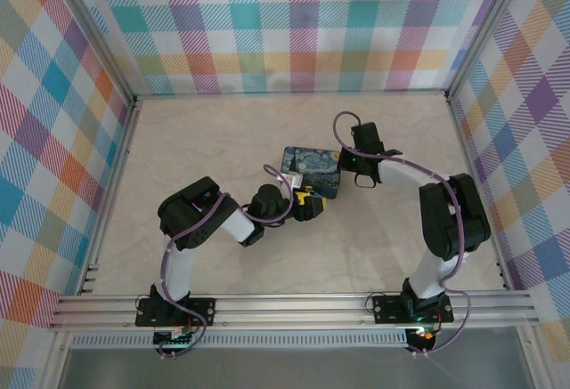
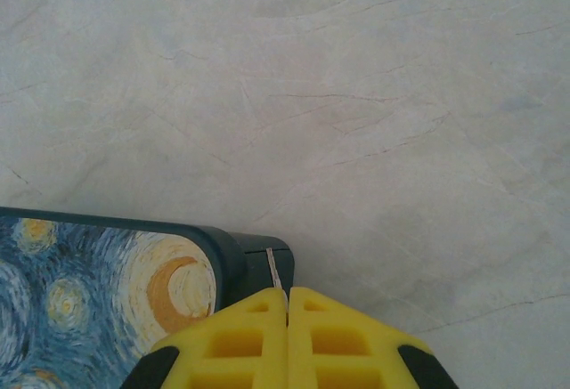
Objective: Unlock a padlock with a key
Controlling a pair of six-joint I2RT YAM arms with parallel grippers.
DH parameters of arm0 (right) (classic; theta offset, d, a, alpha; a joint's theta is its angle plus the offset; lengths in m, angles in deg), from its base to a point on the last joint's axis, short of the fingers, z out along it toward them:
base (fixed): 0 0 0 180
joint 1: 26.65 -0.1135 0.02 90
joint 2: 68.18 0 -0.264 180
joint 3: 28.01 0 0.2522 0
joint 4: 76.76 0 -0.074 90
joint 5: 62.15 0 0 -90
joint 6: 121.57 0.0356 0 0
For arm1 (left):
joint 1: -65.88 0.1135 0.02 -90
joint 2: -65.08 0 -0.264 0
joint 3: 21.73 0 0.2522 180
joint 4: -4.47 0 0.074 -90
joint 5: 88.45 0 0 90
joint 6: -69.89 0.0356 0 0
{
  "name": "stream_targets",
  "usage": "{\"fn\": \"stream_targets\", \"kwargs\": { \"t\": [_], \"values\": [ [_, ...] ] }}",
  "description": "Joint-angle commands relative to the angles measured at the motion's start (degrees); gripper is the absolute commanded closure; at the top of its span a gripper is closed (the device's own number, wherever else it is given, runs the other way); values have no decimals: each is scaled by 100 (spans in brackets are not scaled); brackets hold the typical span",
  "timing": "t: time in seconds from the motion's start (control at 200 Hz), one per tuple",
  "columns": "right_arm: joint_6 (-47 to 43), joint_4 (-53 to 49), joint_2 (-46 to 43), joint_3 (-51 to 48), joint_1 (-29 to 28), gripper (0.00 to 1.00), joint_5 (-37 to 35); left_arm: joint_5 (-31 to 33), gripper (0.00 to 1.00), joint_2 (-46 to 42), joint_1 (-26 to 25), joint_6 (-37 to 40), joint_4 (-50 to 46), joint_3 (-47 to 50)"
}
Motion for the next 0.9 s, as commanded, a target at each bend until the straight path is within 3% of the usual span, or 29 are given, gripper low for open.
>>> {"fn": "stream_targets", "kwargs": {
  "t": [0.0,0.435,0.51,0.725,0.895],
  "values": [
    [91,-68,93,-50,-91,100,294,-219,32,247,37,-128,222,-79],
    [141,-84,225,59,-90,100,364,-404,40,23,50,-301,712,248],
    [134,-81,225,55,-90,100,357,-457,47,40,46,-313,727,248],
    [143,-65,217,37,-84,100,376,-370,47,83,37,-365,709,230],
    [142,-74,198,37,-93,100,376,-511,36,110,13,-398,709,196]
  ]
}}
